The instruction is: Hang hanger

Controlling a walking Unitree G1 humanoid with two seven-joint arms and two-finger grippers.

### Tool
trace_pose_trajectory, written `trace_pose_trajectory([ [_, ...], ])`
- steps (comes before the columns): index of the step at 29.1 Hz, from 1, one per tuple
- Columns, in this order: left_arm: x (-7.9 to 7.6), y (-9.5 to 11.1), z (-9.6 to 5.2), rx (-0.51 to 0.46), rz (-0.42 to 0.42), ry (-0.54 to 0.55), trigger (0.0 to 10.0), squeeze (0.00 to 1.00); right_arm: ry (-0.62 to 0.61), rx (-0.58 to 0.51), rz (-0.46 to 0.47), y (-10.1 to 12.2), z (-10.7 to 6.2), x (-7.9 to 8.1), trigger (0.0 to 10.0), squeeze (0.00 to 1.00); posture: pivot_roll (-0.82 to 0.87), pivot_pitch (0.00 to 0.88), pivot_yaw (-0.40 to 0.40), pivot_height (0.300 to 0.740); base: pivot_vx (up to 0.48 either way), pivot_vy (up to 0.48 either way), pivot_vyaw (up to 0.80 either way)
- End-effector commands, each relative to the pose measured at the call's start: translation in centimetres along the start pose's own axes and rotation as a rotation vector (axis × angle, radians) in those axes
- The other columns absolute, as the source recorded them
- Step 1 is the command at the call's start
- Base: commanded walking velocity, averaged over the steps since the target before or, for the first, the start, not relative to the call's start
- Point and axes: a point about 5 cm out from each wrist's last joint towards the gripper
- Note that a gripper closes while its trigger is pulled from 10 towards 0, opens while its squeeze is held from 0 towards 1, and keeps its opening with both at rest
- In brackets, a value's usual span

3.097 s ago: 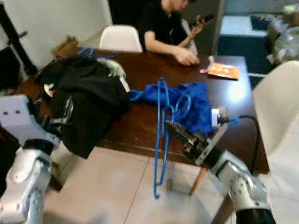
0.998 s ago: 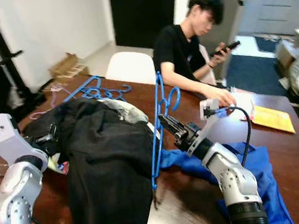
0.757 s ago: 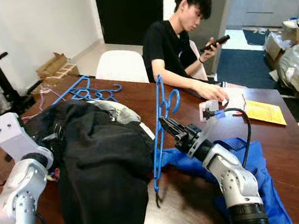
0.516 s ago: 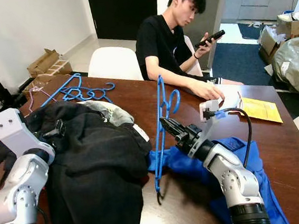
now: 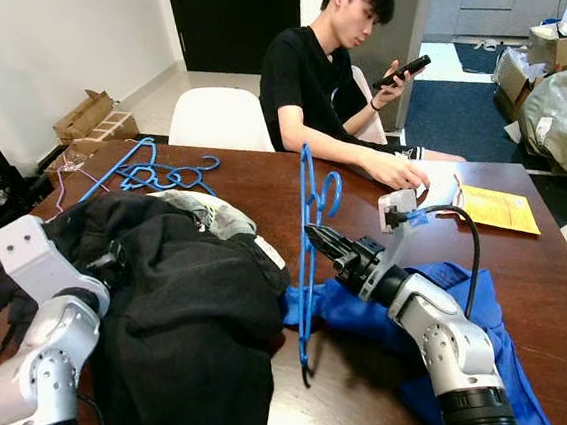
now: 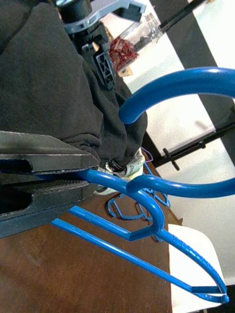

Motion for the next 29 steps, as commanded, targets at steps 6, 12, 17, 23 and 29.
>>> trace_pose_trajectory([
  [6, 0.9, -1.2, -0.6, 0.059, -0.002, 0.073, 10.0, 0.00, 0.006, 0.015, -0.027, -0.2, 0.1, 0.2, 10.0, 0.00, 0.07, 0.000, -0.037, 0.740, 0.000, 0.000, 0.00],
  [12, 1.8, -1.2, -0.8, 0.039, -0.024, 0.142, 10.0, 0.00, 0.008, 0.019, -0.030, -0.2, 0.2, 0.2, 10.0, 0.00, 0.08, 0.000, -0.037, 0.740, 0.000, 0.000, 0.00],
  [17, 2.3, -1.7, -0.9, 0.053, -0.033, 0.176, 10.0, 0.00, 0.007, 0.022, -0.030, -0.3, 0.2, 0.2, 10.0, 0.00, 0.07, 0.000, -0.039, 0.740, 0.000, 0.000, 0.00],
  [23, 2.4, -2.1, -0.6, 0.064, -0.042, 0.178, 10.0, 0.00, 0.009, 0.026, -0.035, -0.3, 0.3, 0.2, 10.0, 0.00, 0.07, 0.000, -0.040, 0.740, 0.000, 0.000, 0.00],
  [29, 2.4, -1.6, -0.7, 0.021, -0.089, 0.183, 10.0, 0.00, 0.009, 0.024, -0.038, -0.3, 0.2, 0.2, 10.0, 0.00, 0.07, 0.000, -0.038, 0.740, 0.000, 0.000, 0.00],
])
Point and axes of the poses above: a point about 5 cm out from each wrist's last joint towards the gripper, its own z axis pointing out of the wrist towards the gripper, its own y axis along the axis of the wrist's last joint, x = y × z, and after that the axes turned 3 degrees about -z, right-handed
